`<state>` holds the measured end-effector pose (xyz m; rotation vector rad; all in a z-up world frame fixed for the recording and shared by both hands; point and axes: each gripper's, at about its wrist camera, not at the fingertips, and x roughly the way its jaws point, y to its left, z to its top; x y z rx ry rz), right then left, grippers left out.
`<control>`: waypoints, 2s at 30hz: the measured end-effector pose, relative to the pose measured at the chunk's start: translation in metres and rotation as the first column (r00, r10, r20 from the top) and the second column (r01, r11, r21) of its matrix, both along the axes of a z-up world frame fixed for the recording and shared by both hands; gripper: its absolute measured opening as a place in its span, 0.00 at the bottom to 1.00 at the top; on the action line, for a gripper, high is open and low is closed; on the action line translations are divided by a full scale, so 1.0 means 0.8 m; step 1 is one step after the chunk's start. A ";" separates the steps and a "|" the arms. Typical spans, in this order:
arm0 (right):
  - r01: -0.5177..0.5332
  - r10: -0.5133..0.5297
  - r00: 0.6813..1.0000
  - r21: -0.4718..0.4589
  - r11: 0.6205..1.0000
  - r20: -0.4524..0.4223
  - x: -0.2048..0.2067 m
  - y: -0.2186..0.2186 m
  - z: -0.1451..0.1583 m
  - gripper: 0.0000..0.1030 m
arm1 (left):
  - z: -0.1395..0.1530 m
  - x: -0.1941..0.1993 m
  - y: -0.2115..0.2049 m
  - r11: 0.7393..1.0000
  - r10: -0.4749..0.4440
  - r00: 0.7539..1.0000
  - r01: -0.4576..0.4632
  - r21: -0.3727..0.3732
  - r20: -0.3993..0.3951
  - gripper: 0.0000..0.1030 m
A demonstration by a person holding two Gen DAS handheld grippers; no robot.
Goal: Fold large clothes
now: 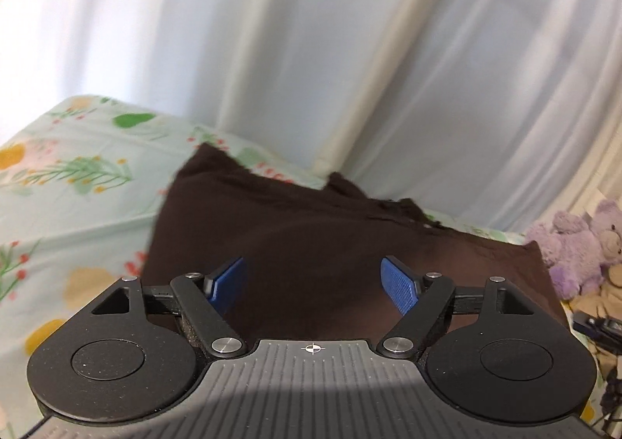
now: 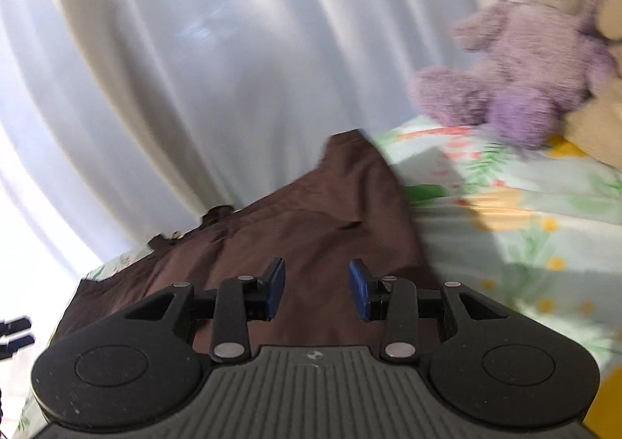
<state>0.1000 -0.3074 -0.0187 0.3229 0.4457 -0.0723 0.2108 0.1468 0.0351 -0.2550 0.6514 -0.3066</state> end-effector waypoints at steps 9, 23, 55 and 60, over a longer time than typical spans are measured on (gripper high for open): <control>-0.177 0.152 0.982 -0.294 0.939 -0.108 0.158 0.152 -0.042 0.14 | -0.067 0.070 -0.189 0.975 -0.147 0.988 0.136 0.174 0.052 0.80; -0.151 0.144 0.988 -0.305 0.940 -0.045 0.198 0.134 -0.078 0.13 | -0.138 0.119 -0.189 0.984 -0.031 0.996 0.015 0.178 0.089 0.96; 0.132 -0.132 0.991 -0.023 0.991 0.025 0.171 -0.111 -0.059 0.01 | -0.126 0.187 -0.021 0.966 0.200 0.977 -0.209 0.154 0.073 0.97; 0.125 -0.126 0.992 0.047 0.991 0.030 0.173 -0.121 -0.065 0.00 | -0.137 0.202 -0.029 0.963 0.202 0.978 -0.208 0.172 0.050 1.00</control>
